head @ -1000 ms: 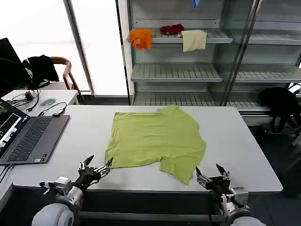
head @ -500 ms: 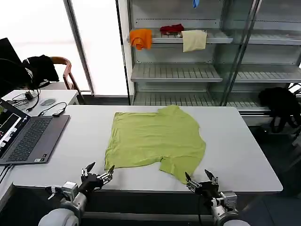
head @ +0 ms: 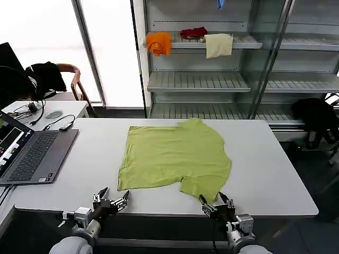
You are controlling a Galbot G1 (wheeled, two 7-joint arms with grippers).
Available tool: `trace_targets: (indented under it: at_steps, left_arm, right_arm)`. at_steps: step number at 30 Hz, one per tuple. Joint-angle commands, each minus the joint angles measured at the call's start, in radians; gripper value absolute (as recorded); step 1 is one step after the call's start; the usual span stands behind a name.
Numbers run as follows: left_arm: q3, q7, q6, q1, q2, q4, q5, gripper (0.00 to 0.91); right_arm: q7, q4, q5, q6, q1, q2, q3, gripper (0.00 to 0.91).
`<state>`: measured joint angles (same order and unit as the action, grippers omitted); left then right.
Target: Fold and organize the clothes.
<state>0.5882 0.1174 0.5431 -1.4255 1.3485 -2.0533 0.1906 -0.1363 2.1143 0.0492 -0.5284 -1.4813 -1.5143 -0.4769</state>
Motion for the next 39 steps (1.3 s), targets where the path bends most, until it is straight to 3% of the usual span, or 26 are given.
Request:
trace_targets:
  at_steps: [1,3,7,27,39]
  left_arm:
    - [-0.007,-0.006,0.0,0.02,0.008,0.018,0.053,0.514]
    - [-0.012,-0.007,0.001,0.028,0.012,0.031,0.049,0.222]
    - [-0.023,-0.006,0.002,0.038,0.019,0.054,0.032,0.02]
    - [-0.014,0.031,-0.026,0.028,0.003,0.007,0.008,0.0]
    - [-0.002,0.066,-0.068,0.076,0.023,-0.015,0.073,0.0]
  right_arm:
    - [-0.003,-0.015,-0.011,0.002,0.004,-0.005,0.011,0.171]
    - [-0.002,-0.015,-0.013,0.004,0.002,-0.005,0.011,0.081]
    - [-0.002,-0.014,-0.019,0.008,-0.001,-0.005,0.01,0.01]
    - [-0.014,0.031,0.005,0.077,-0.02,-0.015,-0.011,0.0]
    - [-0.014,0.044,0.041,0.075,0.042,-0.012,-0.026,0.0]
